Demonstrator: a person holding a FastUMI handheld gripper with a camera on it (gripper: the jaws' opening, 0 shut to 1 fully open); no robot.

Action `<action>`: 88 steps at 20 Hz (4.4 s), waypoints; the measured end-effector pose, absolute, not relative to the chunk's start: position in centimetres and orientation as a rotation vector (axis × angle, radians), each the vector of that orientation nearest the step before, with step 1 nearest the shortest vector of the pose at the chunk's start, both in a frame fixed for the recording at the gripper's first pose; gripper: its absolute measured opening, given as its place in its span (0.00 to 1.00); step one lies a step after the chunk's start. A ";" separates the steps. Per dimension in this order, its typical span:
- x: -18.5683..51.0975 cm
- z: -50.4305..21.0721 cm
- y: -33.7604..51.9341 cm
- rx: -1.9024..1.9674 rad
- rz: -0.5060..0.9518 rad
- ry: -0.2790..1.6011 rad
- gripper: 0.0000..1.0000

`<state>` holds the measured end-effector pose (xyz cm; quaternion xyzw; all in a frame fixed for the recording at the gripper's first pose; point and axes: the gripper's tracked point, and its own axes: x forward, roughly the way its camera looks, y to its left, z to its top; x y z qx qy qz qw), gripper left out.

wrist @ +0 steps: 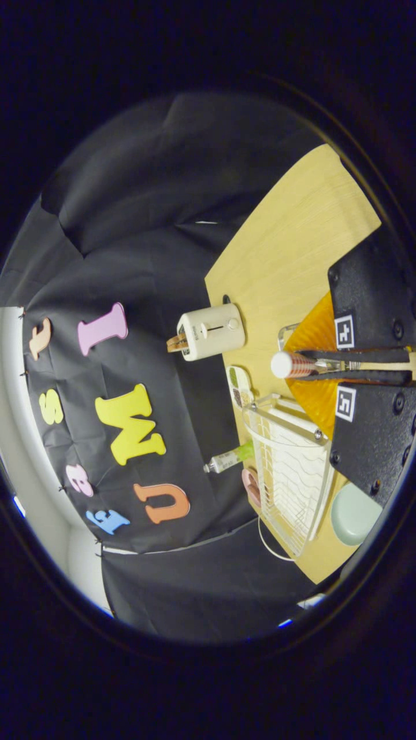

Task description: Take the plate from the dish rack, then take the spoon from the basket and place it into the plate.

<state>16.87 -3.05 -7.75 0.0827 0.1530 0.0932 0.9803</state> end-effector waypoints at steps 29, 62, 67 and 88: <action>-0.8 -9.7 20.4 0.078 0.457 0.428 0.10; 2.4 -4.9 16.3 -0.021 0.214 0.190 0.80; 0.0 -2.1 15.7 -0.086 0.145 0.045 1.00; -2.1 -3.0 15.2 0.016 0.100 0.003 1.00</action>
